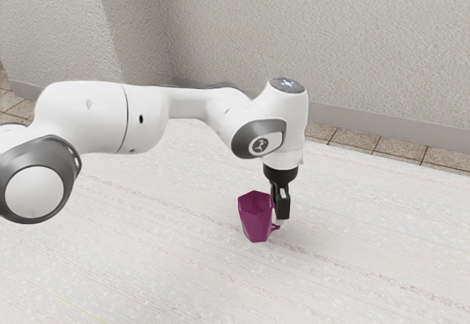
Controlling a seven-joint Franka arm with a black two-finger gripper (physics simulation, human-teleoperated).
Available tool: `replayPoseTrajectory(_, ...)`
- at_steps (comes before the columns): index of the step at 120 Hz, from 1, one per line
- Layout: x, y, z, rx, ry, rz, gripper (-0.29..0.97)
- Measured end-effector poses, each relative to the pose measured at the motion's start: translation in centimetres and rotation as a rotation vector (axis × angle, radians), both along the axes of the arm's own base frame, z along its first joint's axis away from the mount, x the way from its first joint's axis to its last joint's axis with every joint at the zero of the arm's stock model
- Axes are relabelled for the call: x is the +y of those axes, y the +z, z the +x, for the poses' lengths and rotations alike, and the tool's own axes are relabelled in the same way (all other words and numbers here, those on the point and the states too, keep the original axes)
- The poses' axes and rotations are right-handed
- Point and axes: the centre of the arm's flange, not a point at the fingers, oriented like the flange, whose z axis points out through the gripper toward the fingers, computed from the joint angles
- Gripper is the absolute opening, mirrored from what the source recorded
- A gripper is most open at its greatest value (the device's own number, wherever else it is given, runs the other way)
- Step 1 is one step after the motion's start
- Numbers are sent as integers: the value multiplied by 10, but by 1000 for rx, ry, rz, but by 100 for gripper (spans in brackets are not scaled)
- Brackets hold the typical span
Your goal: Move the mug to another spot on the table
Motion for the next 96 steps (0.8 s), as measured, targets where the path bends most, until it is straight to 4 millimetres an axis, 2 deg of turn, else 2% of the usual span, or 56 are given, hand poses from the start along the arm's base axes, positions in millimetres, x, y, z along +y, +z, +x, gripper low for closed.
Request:
replayPoseTrajectory(26, -2, -13, 1, 3, -6, 1, 68)
replayPoseTrajectory(96, -1, -23, 0, 13, -10, 10, 68)
